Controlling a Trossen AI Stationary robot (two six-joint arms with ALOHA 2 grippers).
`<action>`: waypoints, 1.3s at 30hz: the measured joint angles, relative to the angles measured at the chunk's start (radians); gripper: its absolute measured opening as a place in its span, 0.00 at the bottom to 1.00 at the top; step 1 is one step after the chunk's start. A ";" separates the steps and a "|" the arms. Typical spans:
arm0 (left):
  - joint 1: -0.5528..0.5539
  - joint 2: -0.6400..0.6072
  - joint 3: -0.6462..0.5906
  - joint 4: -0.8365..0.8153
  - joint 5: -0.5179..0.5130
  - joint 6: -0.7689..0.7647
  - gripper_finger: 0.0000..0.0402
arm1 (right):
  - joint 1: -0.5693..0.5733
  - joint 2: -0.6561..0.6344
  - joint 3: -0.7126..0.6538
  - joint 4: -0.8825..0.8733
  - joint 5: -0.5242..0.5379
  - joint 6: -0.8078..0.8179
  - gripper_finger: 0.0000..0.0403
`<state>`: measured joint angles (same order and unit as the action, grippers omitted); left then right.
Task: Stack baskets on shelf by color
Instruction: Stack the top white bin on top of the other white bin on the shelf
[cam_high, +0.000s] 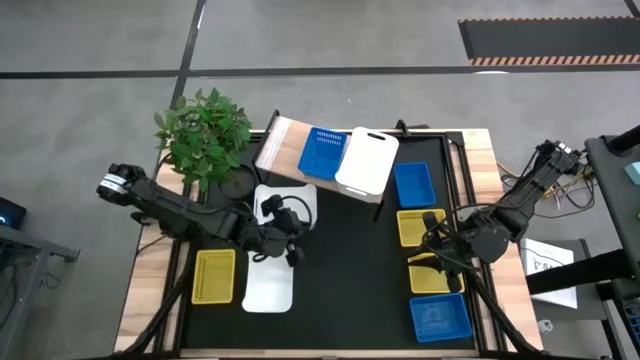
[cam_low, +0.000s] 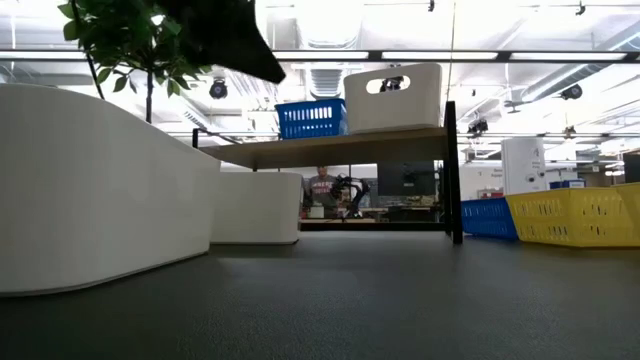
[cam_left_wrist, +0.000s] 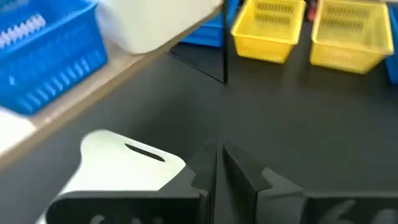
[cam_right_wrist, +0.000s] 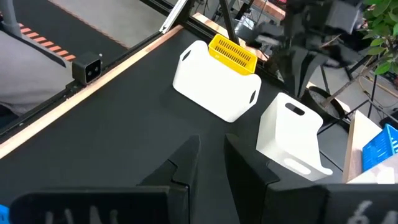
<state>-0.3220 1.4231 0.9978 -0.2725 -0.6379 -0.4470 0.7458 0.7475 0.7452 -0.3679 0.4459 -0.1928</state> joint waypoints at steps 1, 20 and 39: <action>0.002 0.000 -0.018 0.017 0.000 -0.015 0.03 | 0.000 0.000 0.000 0.000 0.000 0.001 0.16; 0.035 0.014 -0.129 -0.098 0.030 -0.018 0.37 | 0.000 0.000 0.000 0.007 0.000 0.017 0.16; 0.061 0.014 -0.279 0.104 0.008 -0.017 0.38 | 0.000 0.000 0.000 0.006 0.000 0.017 0.16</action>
<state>-0.2607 1.4376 0.7191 -0.1686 -0.6300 -0.4641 0.7458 0.7475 0.7452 -0.3614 0.4458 -0.1757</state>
